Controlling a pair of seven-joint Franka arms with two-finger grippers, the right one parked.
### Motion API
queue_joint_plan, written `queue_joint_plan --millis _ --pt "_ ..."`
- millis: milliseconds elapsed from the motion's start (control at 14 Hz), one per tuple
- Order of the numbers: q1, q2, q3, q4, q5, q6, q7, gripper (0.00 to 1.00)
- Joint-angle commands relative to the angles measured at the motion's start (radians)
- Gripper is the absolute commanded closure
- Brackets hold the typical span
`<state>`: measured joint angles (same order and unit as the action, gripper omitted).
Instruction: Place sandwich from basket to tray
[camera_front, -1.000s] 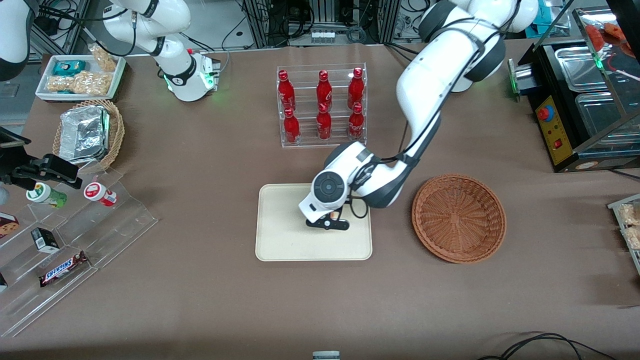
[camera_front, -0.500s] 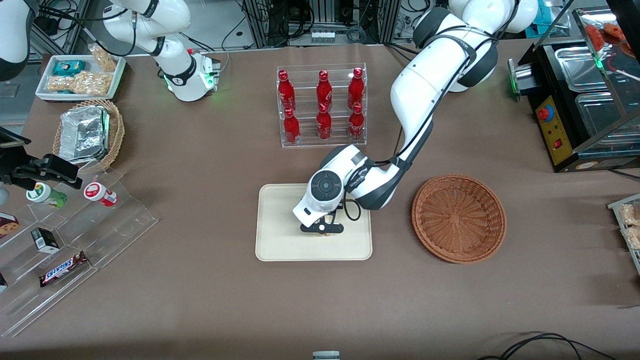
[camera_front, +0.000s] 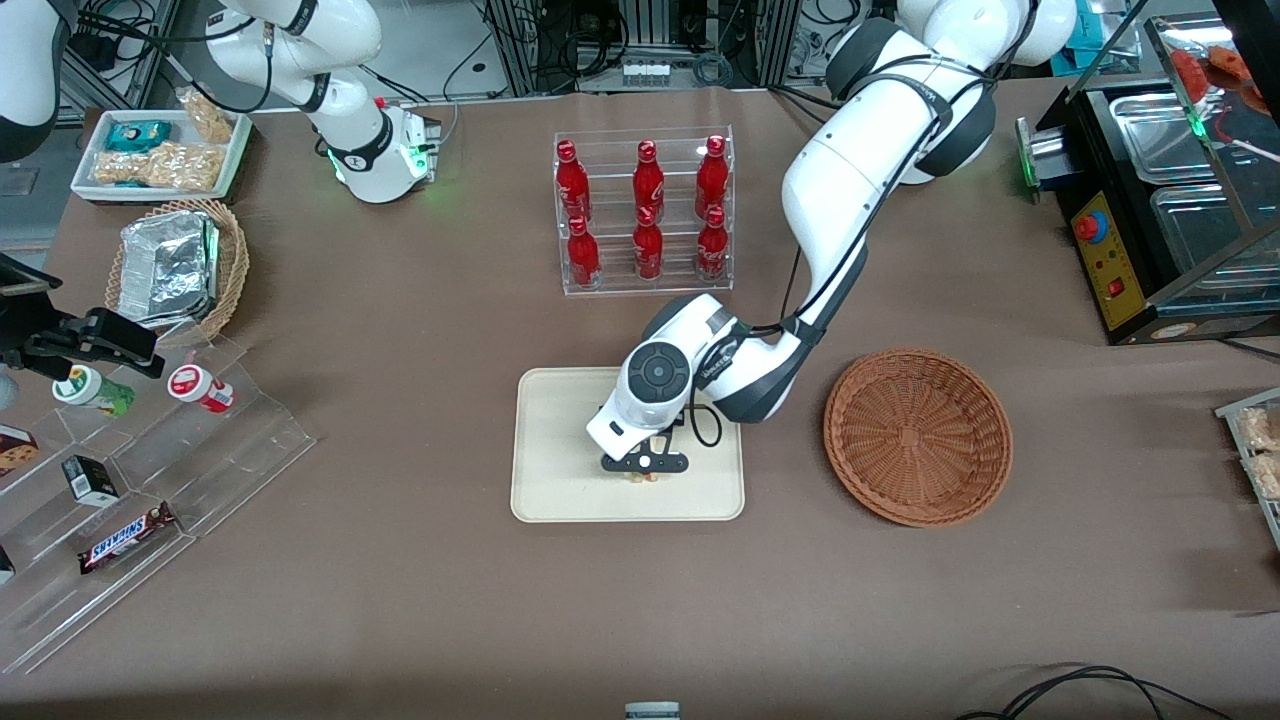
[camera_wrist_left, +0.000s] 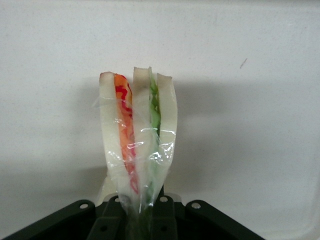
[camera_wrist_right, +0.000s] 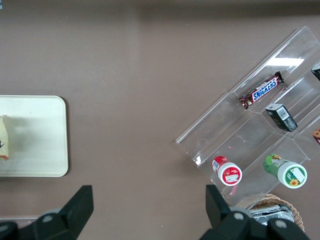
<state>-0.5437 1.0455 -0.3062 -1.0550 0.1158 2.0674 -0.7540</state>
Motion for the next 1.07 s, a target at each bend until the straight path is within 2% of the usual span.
queue_joint_plan --millis 0,71,214,286,357,500,857,1000 --pt "-0.009 0.042 0.009 0.035 0.016 0.033 -0.054 0.62" --pt "-0.009 0.038 0.009 0.035 0.018 0.030 -0.074 0.37" --pt "-0.009 0.025 0.009 0.035 0.018 0.020 -0.079 0.36" --pt "-0.007 0.009 0.009 0.033 0.018 0.010 -0.081 0.21" --pt "-0.005 -0.013 0.009 0.032 0.016 -0.022 -0.091 0.00" --pt "0.017 -0.085 0.009 0.027 0.013 -0.093 -0.139 0.00" --pt "0.189 -0.359 -0.002 -0.025 0.001 -0.430 -0.120 0.00" --pt "0.275 -0.476 -0.001 -0.091 -0.028 -0.531 0.001 0.00"
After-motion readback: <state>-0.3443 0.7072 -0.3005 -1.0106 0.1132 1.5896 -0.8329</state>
